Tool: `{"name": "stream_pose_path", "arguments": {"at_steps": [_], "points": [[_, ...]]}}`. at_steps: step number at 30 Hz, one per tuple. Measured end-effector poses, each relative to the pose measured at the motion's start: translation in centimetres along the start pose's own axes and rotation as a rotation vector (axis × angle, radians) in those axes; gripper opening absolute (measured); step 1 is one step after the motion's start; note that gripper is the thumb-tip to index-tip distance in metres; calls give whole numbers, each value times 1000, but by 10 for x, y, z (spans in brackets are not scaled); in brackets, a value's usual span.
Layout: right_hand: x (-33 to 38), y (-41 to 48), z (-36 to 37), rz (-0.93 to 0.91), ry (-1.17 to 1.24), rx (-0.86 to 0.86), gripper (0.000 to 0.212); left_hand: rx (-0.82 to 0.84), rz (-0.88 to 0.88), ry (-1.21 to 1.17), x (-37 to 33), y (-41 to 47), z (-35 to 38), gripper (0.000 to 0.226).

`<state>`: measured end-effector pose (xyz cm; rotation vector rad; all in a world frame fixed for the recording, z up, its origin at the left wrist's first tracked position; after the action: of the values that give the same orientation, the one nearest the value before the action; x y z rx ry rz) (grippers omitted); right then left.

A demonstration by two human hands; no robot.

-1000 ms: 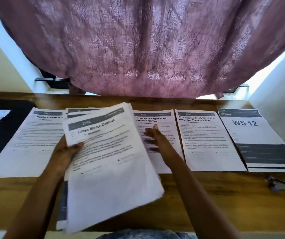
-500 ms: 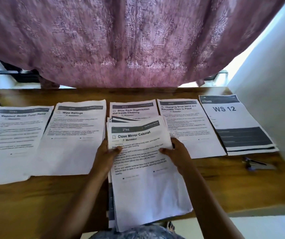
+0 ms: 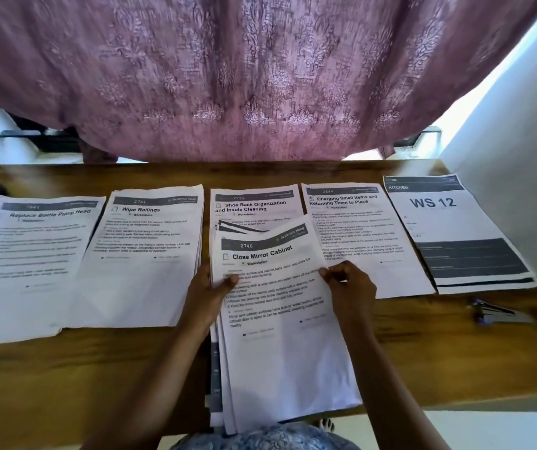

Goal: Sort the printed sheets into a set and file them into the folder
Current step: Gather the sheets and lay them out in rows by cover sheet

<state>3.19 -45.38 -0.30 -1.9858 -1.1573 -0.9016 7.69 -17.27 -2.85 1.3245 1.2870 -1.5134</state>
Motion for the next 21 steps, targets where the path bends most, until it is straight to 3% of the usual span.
{"name": "stream_pose_path", "arguments": {"at_steps": [7,11,13,15,17,21], "points": [[30,-14,-24,-194,-406,-73,20,-102,14,210,-10,-13,-2,53],[68,-24,-56,-325,-167,-166,18,-184,182,488,-43,-25,-2,70],[90,-23,-63,-358,27,-154,14,-76,215,321,-61,-27,3,68],[118,-17,-54,-395,118,-125,11,-23,146,-19,-62,-28,-7,60],[146,-6,-25,-423,96,-71,13,-129,77,-173,-62,-35,-45,44],[197,17,87,-501,155,184,8,-433,141,87,-84,-64,-167,22]]}}
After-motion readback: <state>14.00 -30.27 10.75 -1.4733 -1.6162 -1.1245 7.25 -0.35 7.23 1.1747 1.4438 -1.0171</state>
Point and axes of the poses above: each hand's wrist, its own y-axis towards the middle knuckle, its own z-axis out of the palm, x = y × z, the point moved 8 cm from there along y, towards the middle knuckle, and after that the axes turned 14 degrees about x, right-handed, at the moved point
